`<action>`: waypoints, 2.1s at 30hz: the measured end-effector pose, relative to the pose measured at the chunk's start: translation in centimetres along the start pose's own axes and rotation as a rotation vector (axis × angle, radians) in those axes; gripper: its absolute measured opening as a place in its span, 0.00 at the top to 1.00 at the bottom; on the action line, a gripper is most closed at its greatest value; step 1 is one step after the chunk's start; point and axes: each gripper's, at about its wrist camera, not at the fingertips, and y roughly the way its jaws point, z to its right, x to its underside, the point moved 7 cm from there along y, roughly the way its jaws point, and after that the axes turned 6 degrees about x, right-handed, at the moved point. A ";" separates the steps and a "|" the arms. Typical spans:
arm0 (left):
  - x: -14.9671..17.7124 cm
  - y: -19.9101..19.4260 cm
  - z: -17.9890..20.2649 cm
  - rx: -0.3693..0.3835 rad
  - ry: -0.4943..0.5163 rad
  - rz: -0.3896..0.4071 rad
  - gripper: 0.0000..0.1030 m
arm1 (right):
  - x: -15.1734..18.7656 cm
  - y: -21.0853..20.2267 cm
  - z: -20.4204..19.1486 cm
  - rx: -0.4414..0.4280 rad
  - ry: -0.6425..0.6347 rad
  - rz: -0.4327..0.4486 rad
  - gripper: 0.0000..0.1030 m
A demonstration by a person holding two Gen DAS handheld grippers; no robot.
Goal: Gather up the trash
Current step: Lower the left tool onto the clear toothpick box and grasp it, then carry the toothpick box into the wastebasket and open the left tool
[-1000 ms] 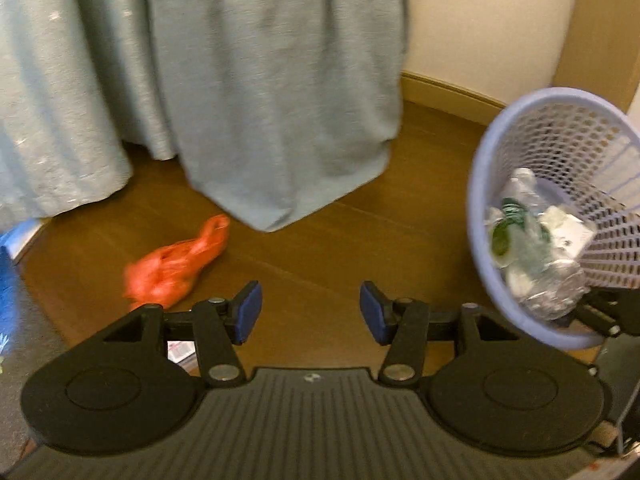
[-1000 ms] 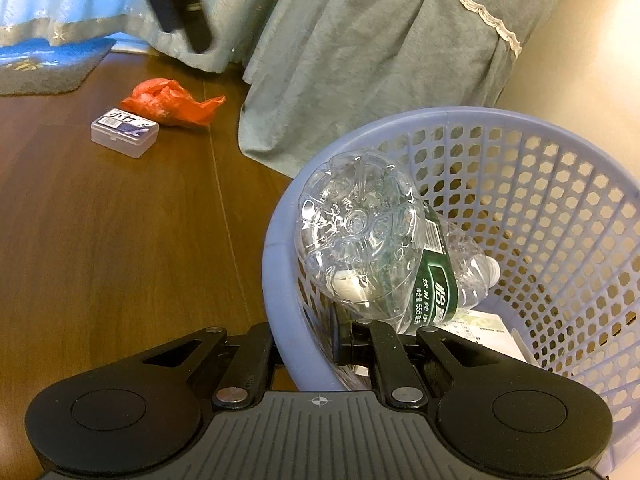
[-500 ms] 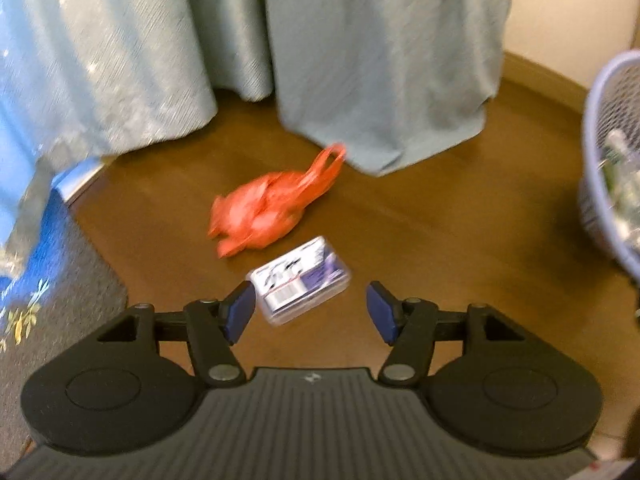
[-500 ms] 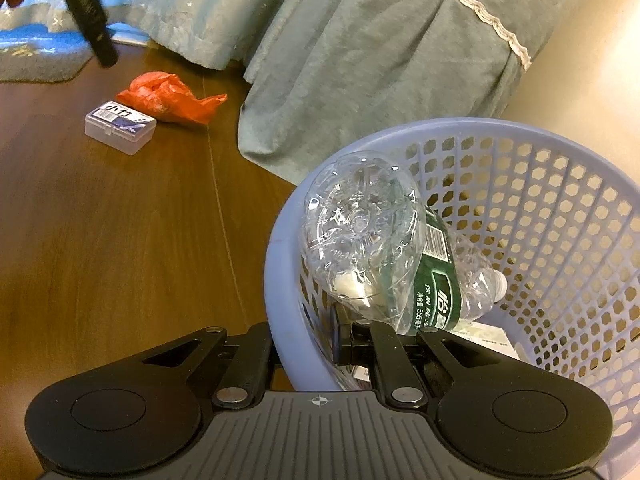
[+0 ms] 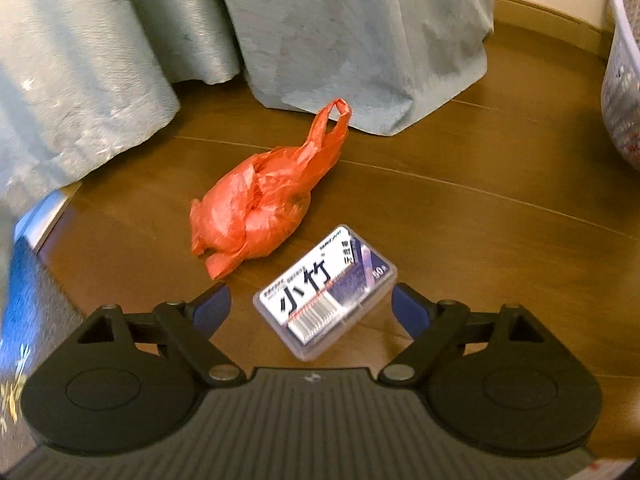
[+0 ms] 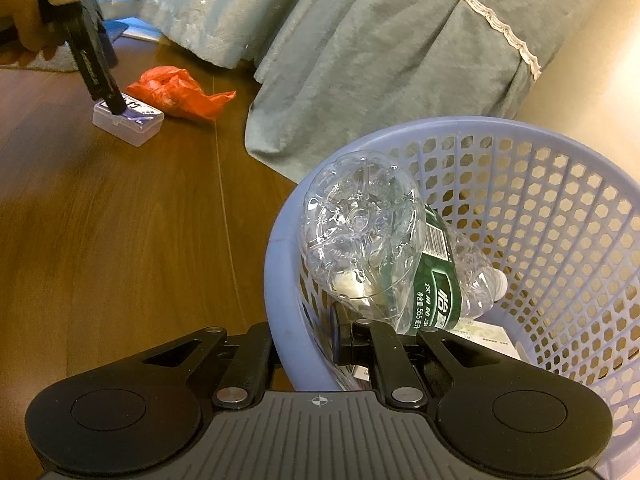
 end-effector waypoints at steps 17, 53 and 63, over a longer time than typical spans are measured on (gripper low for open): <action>2.0 1.2 2.4 0.100 0.032 -0.154 0.39 | 0.0 -0.1 0.3 0.007 0.020 -0.008 0.94; 4.1 -3.9 6.3 0.035 -0.060 -0.057 0.50 | 0.1 -0.3 0.3 0.010 0.044 -0.002 0.94; 3.8 -7.2 8.2 0.042 -0.111 -0.053 0.50 | 0.3 -0.5 0.3 0.012 0.048 0.000 0.94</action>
